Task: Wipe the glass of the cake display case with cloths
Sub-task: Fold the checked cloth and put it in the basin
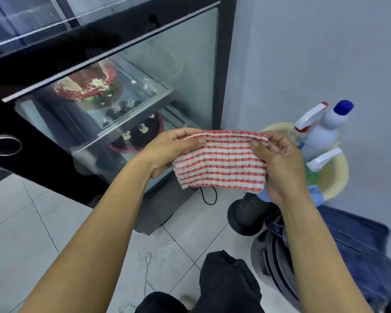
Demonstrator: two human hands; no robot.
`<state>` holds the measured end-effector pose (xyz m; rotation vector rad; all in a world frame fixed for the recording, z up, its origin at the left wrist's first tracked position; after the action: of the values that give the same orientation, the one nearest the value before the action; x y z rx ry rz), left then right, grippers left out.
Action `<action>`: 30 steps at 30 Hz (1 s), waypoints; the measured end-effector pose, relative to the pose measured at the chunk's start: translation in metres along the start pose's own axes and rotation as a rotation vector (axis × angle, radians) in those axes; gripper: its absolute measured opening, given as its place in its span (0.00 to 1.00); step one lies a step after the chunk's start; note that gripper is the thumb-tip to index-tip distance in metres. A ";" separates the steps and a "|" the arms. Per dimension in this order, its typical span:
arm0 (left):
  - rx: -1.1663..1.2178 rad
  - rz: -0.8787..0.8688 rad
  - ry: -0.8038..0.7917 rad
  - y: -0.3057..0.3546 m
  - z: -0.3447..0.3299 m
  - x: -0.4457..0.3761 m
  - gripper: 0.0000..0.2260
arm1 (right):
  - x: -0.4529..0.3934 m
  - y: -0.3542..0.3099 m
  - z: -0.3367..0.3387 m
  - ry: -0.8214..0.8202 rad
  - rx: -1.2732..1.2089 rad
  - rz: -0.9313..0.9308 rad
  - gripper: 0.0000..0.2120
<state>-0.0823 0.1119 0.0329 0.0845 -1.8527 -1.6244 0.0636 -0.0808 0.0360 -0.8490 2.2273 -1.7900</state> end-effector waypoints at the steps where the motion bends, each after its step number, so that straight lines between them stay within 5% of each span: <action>1: 0.003 0.012 0.000 0.005 -0.005 0.004 0.16 | 0.005 -0.005 0.004 0.018 0.013 -0.007 0.09; 9: 0.082 0.055 -0.105 0.044 -0.050 0.039 0.24 | 0.053 -0.061 0.045 0.078 0.182 -0.085 0.11; 18: -0.379 -0.059 -0.436 0.081 -0.130 0.050 0.25 | 0.110 -0.061 0.064 -0.277 0.422 -0.362 0.18; 20: -0.569 -0.094 -0.539 0.088 -0.153 0.053 0.26 | 0.114 -0.061 0.063 -0.299 0.498 -0.338 0.22; 25: -0.880 -0.135 -0.646 0.088 -0.195 0.043 0.31 | 0.120 -0.075 0.073 -0.166 0.529 -0.124 0.06; 28: -0.902 -0.019 -0.648 0.069 -0.191 0.026 0.34 | 0.124 -0.072 0.087 -0.124 0.466 -0.094 0.09; 30: -0.885 0.139 -0.762 0.045 -0.186 0.027 0.27 | 0.125 -0.069 0.101 -0.086 0.410 -0.112 0.09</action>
<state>0.0082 -0.0502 0.0862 -1.1441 -1.3547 -2.4086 0.0292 -0.2392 0.1012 -0.9497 1.6995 -2.1110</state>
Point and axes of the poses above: each hand's wrist, its own x-axis away from the middle knuckle, its own z-axis out of the back of the hand, y = z × x, the point moved 7 cm from there along -x, towards the middle knuckle, and after that the axes turned 2 degrees about -x, right-handed, at the moved point
